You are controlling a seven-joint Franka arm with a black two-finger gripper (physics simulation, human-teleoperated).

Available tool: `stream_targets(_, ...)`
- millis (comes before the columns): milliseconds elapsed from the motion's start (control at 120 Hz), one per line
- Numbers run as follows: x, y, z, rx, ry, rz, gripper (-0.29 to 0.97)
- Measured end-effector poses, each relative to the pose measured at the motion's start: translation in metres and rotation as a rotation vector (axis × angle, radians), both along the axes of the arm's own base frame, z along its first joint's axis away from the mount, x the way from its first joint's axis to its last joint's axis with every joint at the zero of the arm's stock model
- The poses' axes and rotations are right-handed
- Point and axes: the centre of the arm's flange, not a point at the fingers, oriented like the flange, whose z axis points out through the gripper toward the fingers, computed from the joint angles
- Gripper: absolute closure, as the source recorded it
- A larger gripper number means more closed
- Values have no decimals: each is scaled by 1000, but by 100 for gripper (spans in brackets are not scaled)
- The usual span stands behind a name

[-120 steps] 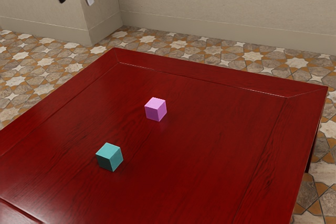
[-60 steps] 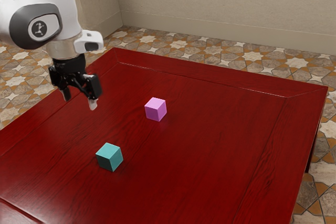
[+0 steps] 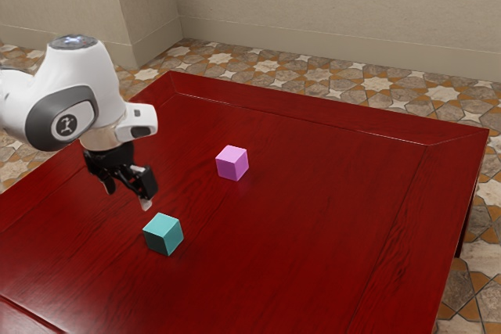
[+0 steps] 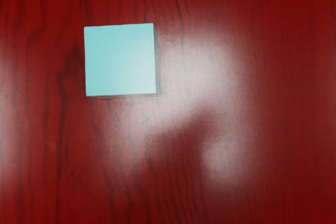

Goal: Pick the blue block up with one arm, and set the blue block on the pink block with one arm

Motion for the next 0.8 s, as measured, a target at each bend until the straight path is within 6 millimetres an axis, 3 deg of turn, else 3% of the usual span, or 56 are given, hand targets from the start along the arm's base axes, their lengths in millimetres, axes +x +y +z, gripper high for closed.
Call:
stream_targets(158, -5, 0, -23, 3, -11, -30, 0)
stream_targets(800, 33, 24, -98, 15, 23, -85, 0)
